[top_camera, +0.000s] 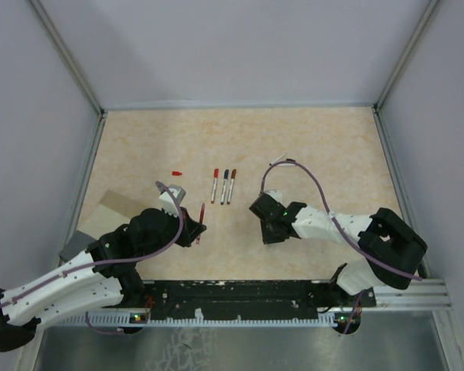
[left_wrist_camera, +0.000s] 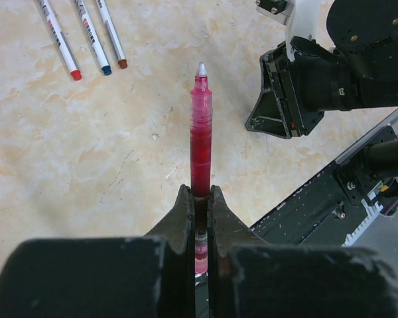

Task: Insert the pens into the pen caps
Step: Move the pen cap to the center of the board, then insert the pen cap onto the pen.

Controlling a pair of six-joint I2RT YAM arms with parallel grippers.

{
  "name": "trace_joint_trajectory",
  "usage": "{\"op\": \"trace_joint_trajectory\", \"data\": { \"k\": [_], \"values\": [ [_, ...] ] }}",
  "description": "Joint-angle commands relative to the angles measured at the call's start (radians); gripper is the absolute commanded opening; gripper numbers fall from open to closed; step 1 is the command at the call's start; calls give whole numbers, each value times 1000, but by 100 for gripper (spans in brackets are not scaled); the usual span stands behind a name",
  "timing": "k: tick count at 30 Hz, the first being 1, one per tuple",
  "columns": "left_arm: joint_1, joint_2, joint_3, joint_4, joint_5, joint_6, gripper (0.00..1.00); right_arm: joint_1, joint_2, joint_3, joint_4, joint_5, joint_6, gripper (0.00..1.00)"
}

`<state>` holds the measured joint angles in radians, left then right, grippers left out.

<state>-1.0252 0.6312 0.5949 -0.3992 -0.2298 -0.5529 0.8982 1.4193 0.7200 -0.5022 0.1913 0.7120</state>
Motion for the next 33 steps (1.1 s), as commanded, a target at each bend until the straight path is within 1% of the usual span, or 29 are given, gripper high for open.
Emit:
{"op": "trace_joint_trajectory", "data": {
  "k": [1,12,18,22,24,28,31,33],
  "values": [
    [4,-7,-5,32,15,-7,0,1,49,9,-41,-40,7,18],
    [4,7,-5,33,16,-8,0,12,102,45,-138,-5,-7,23],
    [4,4,-10,33,17,-13,0,37,135,47,-140,-15,-4,23],
    [4,3,-13,32,14,-16,0,43,121,36,-139,-16,6,15],
    [4,6,-16,34,16,-16,0,43,95,32,-144,0,18,9],
    [4,21,-20,46,21,-18,0,41,29,31,-163,48,44,1],
    [4,37,-23,65,35,-16,0,38,-43,28,-151,66,56,0],
    [4,49,-25,85,50,-12,0,38,-114,16,-111,69,56,0]
  ]
}}
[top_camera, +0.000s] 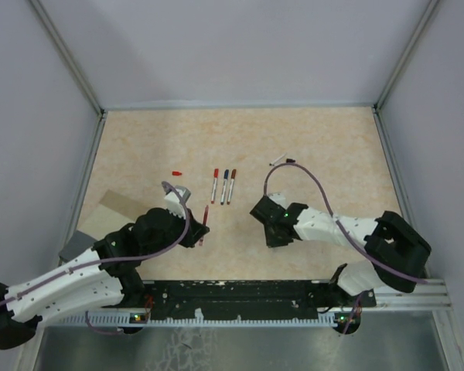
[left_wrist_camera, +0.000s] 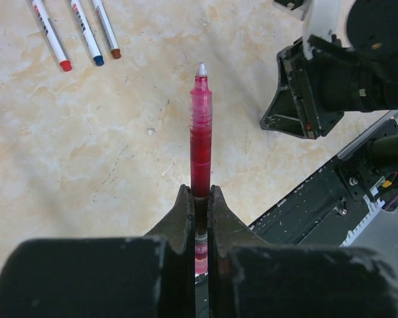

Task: Insert the pens into the pen caps
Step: Insert the pen cap onto the pen.

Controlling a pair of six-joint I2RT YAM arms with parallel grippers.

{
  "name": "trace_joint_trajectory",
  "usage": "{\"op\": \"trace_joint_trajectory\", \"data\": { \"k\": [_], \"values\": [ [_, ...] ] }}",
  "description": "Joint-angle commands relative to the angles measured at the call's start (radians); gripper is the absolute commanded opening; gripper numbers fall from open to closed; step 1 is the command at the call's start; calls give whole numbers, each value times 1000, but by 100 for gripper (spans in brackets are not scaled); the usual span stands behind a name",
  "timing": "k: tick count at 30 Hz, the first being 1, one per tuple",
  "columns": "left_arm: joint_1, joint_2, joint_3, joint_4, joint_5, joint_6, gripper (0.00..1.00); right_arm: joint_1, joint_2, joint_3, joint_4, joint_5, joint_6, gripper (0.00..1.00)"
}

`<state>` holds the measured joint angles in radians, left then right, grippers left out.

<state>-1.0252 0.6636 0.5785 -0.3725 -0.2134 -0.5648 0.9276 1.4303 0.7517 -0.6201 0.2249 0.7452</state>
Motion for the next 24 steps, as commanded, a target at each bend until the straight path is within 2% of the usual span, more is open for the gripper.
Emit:
{"op": "trace_joint_trajectory", "data": {
  "k": [1,9,14,19,24],
  "values": [
    [4,23,-12,68,41,5,0,7,-168,-28,31,34,27,0],
    [4,62,-32,193,137,52,0,-13,-503,-153,295,16,78,0],
    [4,114,-26,280,259,97,0,-15,-688,-261,523,30,190,0],
    [4,219,33,301,379,135,0,-14,-756,-328,706,66,307,0],
    [2,296,57,339,437,141,0,-15,-754,-331,838,108,345,0]
  ]
}}
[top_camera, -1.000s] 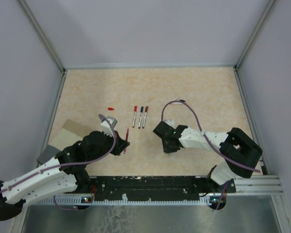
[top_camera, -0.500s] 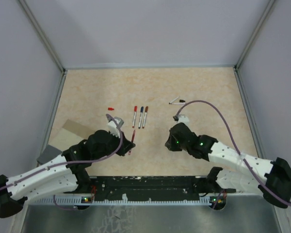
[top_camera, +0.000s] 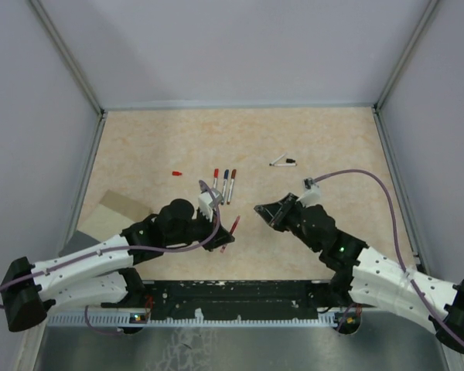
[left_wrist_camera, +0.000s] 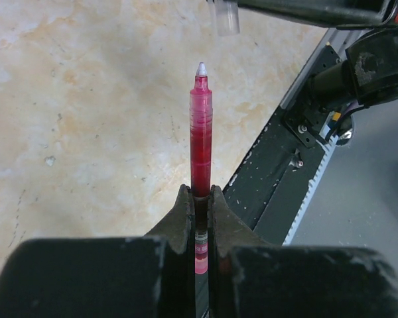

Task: Insert the pens into the pen caps
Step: Insert the pen cap onto the pen.

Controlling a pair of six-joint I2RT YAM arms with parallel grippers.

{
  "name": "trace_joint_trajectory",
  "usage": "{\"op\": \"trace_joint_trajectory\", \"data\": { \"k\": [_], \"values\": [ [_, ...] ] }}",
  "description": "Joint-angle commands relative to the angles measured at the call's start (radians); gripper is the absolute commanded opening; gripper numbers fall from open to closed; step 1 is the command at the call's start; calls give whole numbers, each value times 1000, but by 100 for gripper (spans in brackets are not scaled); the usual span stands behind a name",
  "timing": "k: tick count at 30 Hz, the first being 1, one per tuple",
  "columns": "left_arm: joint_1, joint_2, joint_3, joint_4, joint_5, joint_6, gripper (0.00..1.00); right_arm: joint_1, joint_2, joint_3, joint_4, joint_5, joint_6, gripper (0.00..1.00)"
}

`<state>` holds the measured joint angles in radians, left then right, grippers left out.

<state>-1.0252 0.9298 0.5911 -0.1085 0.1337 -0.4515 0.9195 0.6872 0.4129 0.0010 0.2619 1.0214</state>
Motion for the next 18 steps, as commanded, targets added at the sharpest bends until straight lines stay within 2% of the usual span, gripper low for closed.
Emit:
{"op": "trace_joint_trajectory", "data": {
  "k": [1,10,18],
  "values": [
    [2,37,47,82,93,28,0,-7,-6,11,239,73,74,0],
    [2,61,63,98,97,32,0,-7,76,65,287,16,75,0],
    [2,55,58,83,44,7,0,-7,107,72,309,-41,82,0]
  ]
}}
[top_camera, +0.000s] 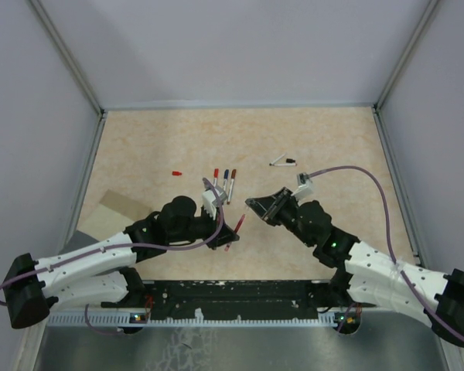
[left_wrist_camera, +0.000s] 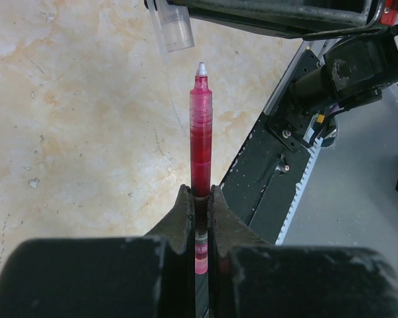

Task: Insert the pens into the pen caps
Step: Insert the pen cap onto the pen.

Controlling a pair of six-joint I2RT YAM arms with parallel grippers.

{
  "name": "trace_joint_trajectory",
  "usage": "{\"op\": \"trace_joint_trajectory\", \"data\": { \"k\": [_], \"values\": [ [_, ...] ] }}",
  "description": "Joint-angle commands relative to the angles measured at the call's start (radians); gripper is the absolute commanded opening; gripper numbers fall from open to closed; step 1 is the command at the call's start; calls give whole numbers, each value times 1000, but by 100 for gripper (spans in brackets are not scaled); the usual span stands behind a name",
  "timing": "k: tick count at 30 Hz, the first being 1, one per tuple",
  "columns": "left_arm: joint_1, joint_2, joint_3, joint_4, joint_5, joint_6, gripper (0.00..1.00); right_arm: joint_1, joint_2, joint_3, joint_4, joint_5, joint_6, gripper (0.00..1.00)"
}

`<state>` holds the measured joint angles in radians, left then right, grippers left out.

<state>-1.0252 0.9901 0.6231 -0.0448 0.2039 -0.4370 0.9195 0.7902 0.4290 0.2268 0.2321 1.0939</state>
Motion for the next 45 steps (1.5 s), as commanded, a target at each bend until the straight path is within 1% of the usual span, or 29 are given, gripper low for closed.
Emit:
{"op": "trace_joint_trajectory", "data": {
  "k": [1,14,26,30,35,40,45],
  "values": [
    [2,-7,24,20,-27,-12,0,-6,6,56,85,-16,9,0],
    [2,-18,18,33,-54,-32,0,-6,10,50,81,-41,7,0],
    [2,-20,28,37,-81,-42,0,-1,53,47,110,-71,1,0],
    [2,-19,37,32,-114,-71,0,9,60,48,114,-71,-24,0],
    [2,-20,38,43,-176,-125,0,25,68,28,166,-80,-54,0],
    [2,-21,44,65,-190,-163,0,57,87,27,189,-84,-132,0],
    [2,-26,53,66,-204,-161,0,84,108,29,204,-105,-181,0]
  ]
}}
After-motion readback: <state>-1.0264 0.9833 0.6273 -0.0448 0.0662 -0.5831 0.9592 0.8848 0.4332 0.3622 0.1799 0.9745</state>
